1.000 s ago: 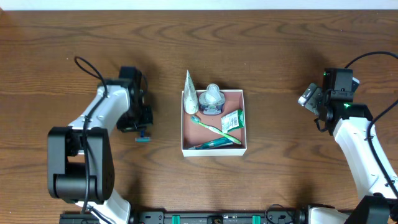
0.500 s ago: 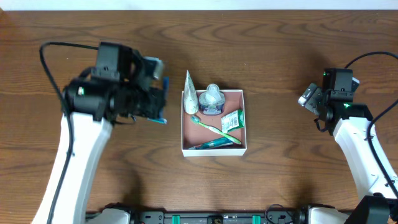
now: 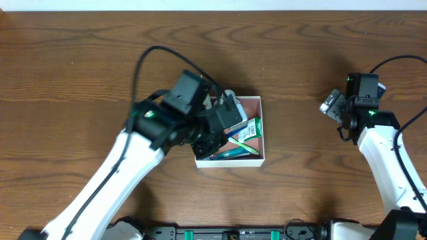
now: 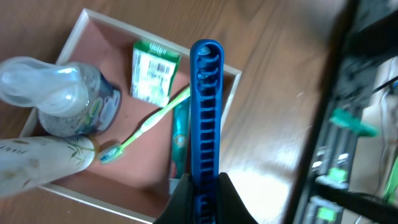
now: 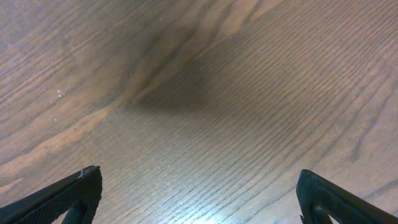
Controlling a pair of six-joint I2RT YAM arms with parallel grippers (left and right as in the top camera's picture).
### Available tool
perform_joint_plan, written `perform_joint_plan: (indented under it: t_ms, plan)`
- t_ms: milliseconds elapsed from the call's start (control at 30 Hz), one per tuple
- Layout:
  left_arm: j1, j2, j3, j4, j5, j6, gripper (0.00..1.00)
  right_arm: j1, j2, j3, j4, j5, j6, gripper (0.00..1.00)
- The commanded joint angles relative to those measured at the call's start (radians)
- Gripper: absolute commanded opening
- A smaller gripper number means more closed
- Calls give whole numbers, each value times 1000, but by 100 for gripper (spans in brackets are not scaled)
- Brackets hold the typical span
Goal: Pack container
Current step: 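Lift the blue razor and carry it into the box, then release the razor in the box and retract the left arm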
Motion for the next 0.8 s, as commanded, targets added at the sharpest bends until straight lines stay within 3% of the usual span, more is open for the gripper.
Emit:
perform_joint_plan:
  t_ms: [0, 200, 500, 567, 667, 767]
  plan:
    - [-1, 74, -6, 8, -79, 62, 7, -8, 5, 5, 0, 14, 14, 99]
    - [-2, 161, -6, 34, -78, 61, 49, -8, 5, 5, 0, 14, 14, 99]
    - [-2, 82, 39, 39, -74, -42, 65, -8, 5, 5, 0, 14, 14, 99]
    - [-2, 35, 47, 44, -75, -76, 74, -8, 5, 5, 0, 14, 14, 99]
    - [-2, -51, 47, 41, -75, -107, 98, -8, 5, 5, 0, 14, 14, 99]
    - [-2, -160, 47, 29, -75, -139, 98, -8, 5, 5, 0, 14, 14, 99]
